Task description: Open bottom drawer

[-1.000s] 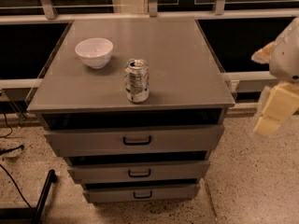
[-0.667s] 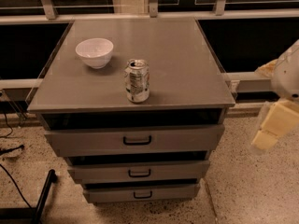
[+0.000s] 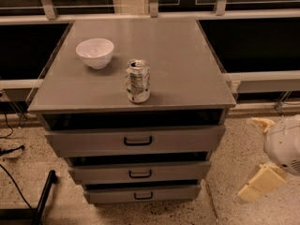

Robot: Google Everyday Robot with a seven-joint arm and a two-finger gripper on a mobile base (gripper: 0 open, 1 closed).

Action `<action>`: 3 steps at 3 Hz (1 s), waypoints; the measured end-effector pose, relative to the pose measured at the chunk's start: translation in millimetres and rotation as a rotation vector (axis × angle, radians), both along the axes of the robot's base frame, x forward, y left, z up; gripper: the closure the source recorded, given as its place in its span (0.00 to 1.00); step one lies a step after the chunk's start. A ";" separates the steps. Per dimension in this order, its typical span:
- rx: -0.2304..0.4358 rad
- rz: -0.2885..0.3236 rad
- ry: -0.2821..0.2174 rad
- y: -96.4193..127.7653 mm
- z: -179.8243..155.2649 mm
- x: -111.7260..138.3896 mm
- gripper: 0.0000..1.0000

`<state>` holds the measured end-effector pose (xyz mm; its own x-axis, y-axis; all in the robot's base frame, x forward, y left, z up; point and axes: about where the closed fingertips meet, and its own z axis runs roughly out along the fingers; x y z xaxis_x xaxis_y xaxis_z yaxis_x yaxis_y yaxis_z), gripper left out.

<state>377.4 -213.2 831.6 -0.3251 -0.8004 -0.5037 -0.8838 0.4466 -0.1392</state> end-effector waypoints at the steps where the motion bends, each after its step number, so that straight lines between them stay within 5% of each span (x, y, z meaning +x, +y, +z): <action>1: 0.000 0.000 0.000 0.0 -0.1 0.0 0.00; 3: 0.021 0.017 0.013 -3.2 -79.1 -12.6 0.00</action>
Offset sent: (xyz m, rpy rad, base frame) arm -0.0137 -0.0044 -0.0828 0.0067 0.0382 0.0187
